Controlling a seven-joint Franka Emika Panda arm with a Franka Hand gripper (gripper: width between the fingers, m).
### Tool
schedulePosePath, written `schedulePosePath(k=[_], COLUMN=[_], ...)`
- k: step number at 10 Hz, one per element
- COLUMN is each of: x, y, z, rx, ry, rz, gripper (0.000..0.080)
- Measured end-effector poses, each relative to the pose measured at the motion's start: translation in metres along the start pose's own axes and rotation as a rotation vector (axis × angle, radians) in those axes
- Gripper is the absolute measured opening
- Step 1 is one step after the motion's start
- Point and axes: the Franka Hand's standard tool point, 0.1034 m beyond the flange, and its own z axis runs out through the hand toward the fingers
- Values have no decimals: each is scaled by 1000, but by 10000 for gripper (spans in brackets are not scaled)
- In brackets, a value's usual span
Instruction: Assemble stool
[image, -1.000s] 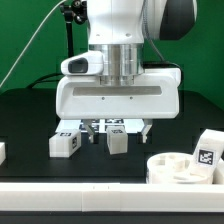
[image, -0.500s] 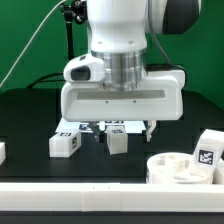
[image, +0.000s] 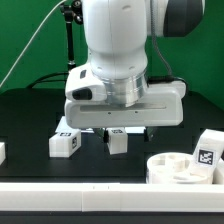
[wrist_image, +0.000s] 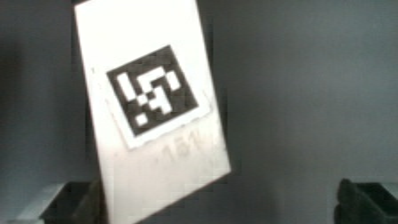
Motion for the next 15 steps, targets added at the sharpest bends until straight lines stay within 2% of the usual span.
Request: schedulePosePath(k=[1, 2, 3, 4, 7, 8, 9, 10, 11, 13, 15], x=[7, 7, 7, 4, -1, -8, -8, -8, -14, -11, -8], y=[4, 4, 0, -5, -4, -2, 0, 0, 3, 12, 17], z=[-10, -12, -7, 0, 3, 6, 7, 9, 9, 7, 14], rx=[-28, -66, -111, -123, -120, -123, -137, -139, -138, -134, -133], ry=[14, 16, 33, 73, 35, -40, -108, -152, -268, -428, -557], rz=[-35, -66, -108, -135, -129, -114, -91, -81, -67, -41, -24], gripper=[649, 649, 649, 649, 649, 649, 649, 649, 649, 649, 649])
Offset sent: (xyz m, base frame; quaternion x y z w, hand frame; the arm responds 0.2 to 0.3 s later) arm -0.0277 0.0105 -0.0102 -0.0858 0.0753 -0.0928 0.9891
